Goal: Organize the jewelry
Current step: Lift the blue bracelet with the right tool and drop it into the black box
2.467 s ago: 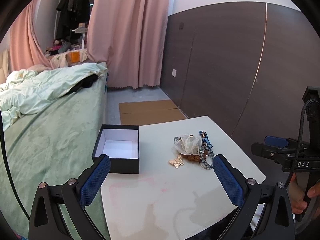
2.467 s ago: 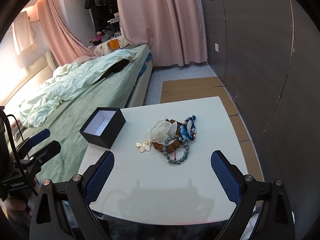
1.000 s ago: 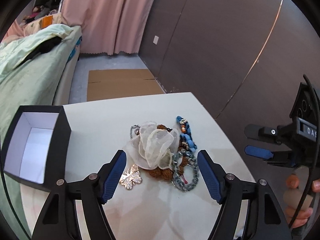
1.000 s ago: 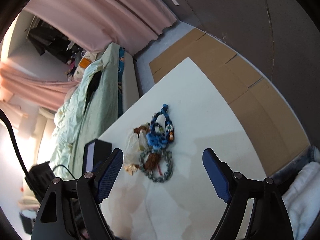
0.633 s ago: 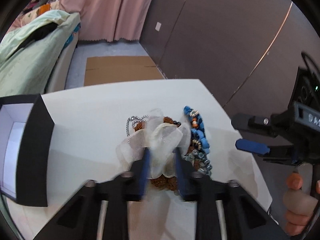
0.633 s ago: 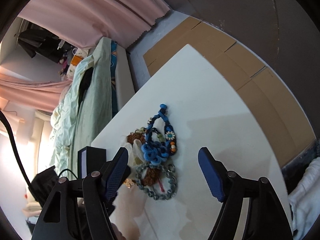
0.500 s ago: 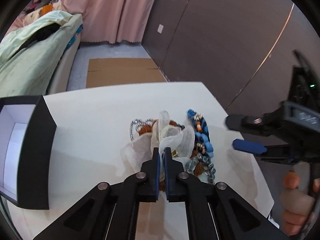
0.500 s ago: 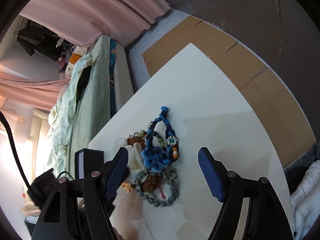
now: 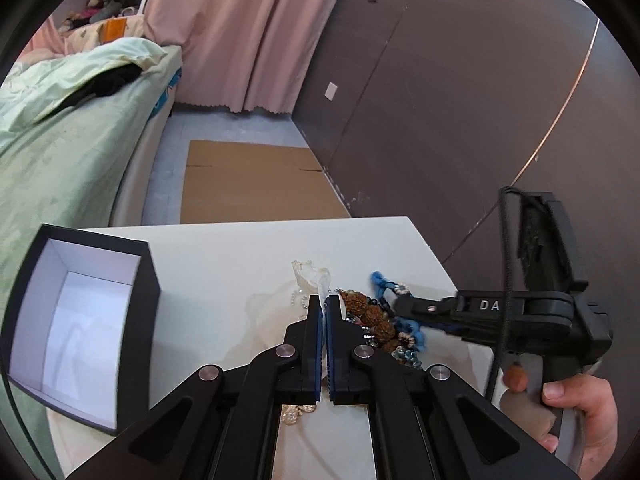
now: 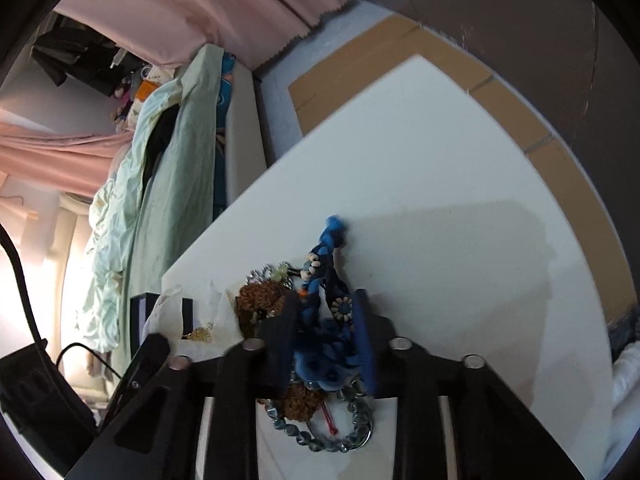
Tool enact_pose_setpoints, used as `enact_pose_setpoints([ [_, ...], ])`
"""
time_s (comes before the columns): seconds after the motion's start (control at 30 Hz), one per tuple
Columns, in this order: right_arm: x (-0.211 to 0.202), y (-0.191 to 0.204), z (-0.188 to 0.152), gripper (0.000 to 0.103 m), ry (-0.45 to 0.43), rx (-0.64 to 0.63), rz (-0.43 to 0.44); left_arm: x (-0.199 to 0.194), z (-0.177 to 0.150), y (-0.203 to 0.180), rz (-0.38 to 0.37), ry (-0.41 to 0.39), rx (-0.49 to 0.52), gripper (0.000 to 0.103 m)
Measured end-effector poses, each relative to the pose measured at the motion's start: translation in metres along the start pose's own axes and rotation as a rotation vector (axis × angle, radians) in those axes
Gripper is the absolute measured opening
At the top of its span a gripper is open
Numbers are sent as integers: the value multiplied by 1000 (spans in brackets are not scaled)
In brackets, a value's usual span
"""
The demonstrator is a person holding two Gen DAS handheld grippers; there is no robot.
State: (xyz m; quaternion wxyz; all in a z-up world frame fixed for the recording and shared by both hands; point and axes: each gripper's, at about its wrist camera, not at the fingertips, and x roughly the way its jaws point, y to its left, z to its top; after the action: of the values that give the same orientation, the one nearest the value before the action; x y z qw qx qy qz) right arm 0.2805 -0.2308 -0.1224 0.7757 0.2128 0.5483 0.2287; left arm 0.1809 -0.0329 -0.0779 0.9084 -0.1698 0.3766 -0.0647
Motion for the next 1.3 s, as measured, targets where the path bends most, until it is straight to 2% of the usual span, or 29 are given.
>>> enact_pose_setpoints([
  [0.23,-26,2,-3,10,-58,16,103,-19,-2,7,14,-38,-22,1],
  [0.57,-46,7,-16,10,-119,44,170,-61,-3,18,19,-100,-52,1],
  [0.77,-55,26,-26,10,-166,2,223,-85,-1,29,27,-147,-66,1],
  [1.03,-43,72,-36,10,-180,-88,307,-114,12,58,43,-212,-123,1],
  [1.3,-21,107,-48,10,-155,-138,369,-120,19,89,84,-239,-192,1],
])
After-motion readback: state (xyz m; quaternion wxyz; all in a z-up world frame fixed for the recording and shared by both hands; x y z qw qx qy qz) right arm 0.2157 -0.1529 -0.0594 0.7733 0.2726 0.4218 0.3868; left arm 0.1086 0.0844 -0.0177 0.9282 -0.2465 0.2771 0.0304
